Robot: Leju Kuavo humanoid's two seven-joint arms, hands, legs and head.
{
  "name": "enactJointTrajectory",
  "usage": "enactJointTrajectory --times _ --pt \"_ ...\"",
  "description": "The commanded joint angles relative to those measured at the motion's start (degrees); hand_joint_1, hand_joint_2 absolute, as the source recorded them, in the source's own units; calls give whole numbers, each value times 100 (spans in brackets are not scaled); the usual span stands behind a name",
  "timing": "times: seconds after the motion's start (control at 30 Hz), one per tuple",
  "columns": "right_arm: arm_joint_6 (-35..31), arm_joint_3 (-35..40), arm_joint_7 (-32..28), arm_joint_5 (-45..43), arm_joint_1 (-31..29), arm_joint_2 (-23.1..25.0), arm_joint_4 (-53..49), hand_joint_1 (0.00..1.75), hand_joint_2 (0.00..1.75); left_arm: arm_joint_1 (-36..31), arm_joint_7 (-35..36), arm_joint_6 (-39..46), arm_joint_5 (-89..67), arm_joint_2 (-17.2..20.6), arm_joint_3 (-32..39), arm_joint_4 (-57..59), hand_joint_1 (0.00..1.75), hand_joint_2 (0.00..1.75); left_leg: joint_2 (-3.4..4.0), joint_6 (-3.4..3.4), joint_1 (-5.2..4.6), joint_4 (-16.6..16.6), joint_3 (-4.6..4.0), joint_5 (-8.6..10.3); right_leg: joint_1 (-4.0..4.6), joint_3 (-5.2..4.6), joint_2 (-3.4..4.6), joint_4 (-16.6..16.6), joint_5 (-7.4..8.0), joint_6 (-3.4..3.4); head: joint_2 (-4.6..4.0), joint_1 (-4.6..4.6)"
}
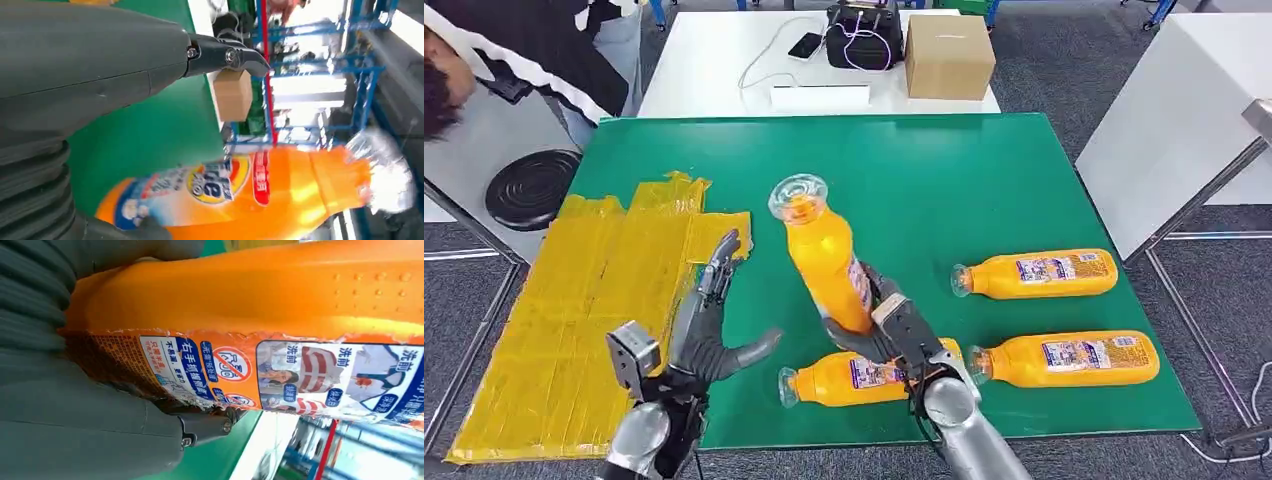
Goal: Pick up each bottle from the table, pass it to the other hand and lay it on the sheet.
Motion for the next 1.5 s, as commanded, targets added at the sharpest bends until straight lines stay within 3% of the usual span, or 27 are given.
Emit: enactJointTrajectory --times 0.03,0.83,1.1,1.5 --pt "-123 633 -35 54 -292 -29 209 175 175 -893 667 -243 694 411 -529 945 0 175 2 -4 -1 -4 6 2 -1 5 0 -1 0 -2 0 0" --pt "-479 978 -62 262 -394 -42 226 175 175 -1076 814 -361 1109 517 -1035 1141 0 175 6 -5 2 0 11 -3 2 14 1 -1 -3 -2 0 -2" --pt "-476 1228 -150 397 -242 -35 323 175 175 -658 735 -650 1788 525 -947 797 0 175 11 -4 1 -6 13 -4 1 13 7 -6 -2 -2 0 0" --pt "-306 1411 -213 482 -188 3 544 175 175 -537 801 -1070 2541 590 -751 474 0 175 11 -4 3 -3 12 -4 4 13 8 -5 -1 -3 0 0"
